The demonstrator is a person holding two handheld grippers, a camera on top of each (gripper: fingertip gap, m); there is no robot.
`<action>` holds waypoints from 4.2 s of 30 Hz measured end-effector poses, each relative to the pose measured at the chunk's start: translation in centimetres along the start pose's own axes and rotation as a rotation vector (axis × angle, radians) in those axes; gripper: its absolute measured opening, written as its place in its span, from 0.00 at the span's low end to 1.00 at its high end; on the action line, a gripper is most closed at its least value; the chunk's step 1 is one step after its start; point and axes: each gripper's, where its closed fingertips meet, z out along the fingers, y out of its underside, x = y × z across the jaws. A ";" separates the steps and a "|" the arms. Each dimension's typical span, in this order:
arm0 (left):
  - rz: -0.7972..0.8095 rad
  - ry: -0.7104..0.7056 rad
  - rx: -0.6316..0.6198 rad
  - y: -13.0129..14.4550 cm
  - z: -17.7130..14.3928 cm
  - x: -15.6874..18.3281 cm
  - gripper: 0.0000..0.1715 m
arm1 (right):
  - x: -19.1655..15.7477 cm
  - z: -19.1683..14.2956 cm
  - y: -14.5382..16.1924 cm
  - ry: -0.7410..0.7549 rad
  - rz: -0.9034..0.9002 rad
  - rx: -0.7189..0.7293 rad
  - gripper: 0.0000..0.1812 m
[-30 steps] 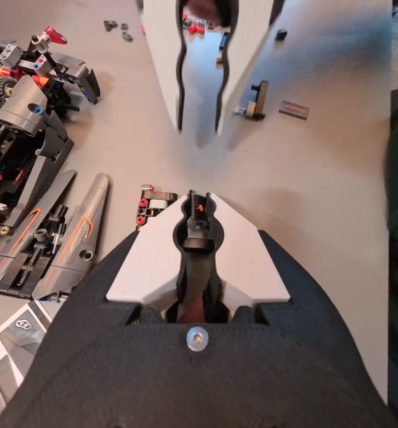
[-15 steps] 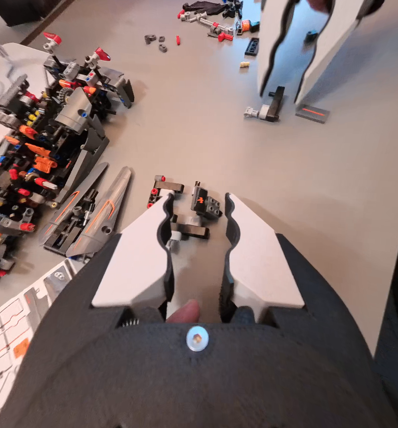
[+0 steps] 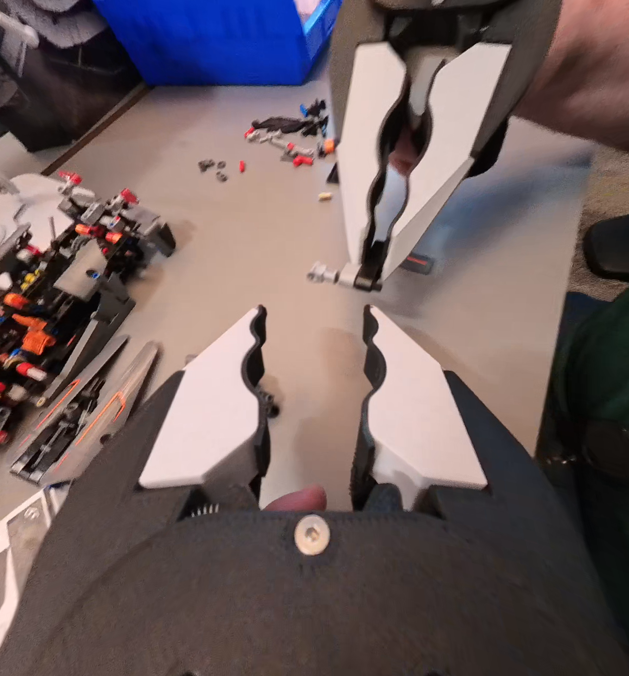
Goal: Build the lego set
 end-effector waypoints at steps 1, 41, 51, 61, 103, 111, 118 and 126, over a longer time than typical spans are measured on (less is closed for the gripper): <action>0.001 0.025 0.028 -0.5 0.0 0.6 0.29 | -0.2 0.1 -0.5 -0.009 -0.009 0.010 0.03; -0.098 0.122 0.297 -2.7 -4.4 1.9 0.23 | -2.0 1.5 -4.3 -0.184 0.049 0.092 0.03; -0.150 0.121 0.294 -2.0 -4.1 2.0 0.23 | -2.0 2.0 -3.9 -0.136 0.123 0.108 0.03; -0.283 0.222 0.531 -3.9 -6.0 0.9 0.23 | -1.5 0.3 -5.4 -0.110 0.171 0.204 0.10; -0.305 -0.084 0.166 3.2 -5.9 -1.0 0.23 | 1.9 1.3 4.2 0.210 0.303 -0.244 0.12; -0.277 -0.097 0.137 3.4 -5.7 -0.6 0.22 | 1.8 3.0 5.7 0.166 0.257 -0.317 0.03; -0.251 -0.120 0.135 2.9 -6.0 -0.2 0.23 | 0.3 2.6 1.4 0.002 0.430 -0.038 0.03; -0.071 -0.212 0.212 -0.8 -5.4 0.4 0.28 | 0.0 0.3 -3.7 -0.309 0.781 0.414 0.03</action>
